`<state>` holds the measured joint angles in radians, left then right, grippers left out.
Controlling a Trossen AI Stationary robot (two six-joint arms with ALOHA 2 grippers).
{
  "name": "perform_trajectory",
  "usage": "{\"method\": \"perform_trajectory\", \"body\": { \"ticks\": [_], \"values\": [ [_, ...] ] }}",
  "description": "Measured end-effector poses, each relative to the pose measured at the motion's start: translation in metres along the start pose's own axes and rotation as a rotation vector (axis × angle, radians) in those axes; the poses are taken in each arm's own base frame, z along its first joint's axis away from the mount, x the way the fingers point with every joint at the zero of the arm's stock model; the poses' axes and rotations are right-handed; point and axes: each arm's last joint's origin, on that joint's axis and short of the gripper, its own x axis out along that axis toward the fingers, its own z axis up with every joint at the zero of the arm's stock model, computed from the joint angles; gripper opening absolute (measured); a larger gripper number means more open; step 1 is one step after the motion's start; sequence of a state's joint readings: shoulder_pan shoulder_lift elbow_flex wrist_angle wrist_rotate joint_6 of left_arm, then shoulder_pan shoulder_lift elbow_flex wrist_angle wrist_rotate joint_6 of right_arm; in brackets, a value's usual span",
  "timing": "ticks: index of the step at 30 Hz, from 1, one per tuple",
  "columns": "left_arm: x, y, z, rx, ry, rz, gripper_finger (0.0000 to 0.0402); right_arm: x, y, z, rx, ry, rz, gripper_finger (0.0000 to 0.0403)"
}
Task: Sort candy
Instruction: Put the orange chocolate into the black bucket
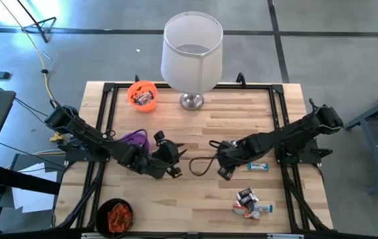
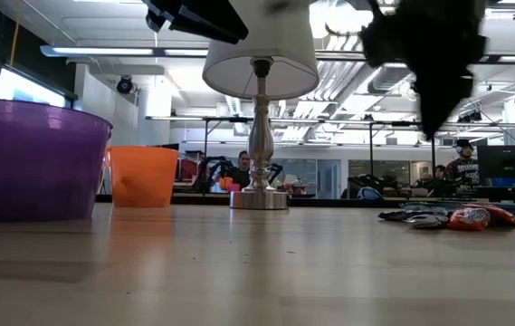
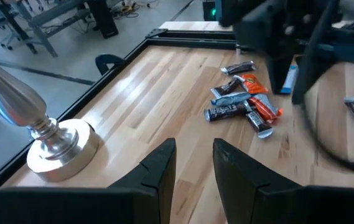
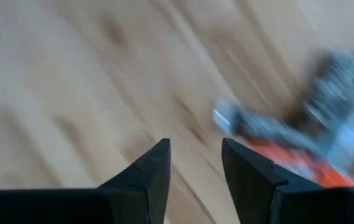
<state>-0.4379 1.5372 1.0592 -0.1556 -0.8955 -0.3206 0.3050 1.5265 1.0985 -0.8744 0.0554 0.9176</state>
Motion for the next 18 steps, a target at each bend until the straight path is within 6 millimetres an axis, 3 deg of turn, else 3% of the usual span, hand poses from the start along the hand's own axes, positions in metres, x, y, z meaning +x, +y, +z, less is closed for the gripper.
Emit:
{"method": "perform_trajectory", "body": {
  "ticks": [7,14,18],
  "values": [
    [0.005,0.004,0.001,0.016,0.009,0.007,0.0094,-0.005,-0.027,-0.017,-0.079,0.215,-0.253,0.0142],
    [0.008,0.006,0.001,0.023,0.024,-0.021,0.0094,0.013,-0.042,-0.026,-0.580,0.253,-0.339,0.0142],
    [0.007,0.006,0.000,0.012,0.033,-0.022,0.0094,0.033,-0.056,-0.039,-0.691,0.322,-0.335,0.0142]
  ]
}}
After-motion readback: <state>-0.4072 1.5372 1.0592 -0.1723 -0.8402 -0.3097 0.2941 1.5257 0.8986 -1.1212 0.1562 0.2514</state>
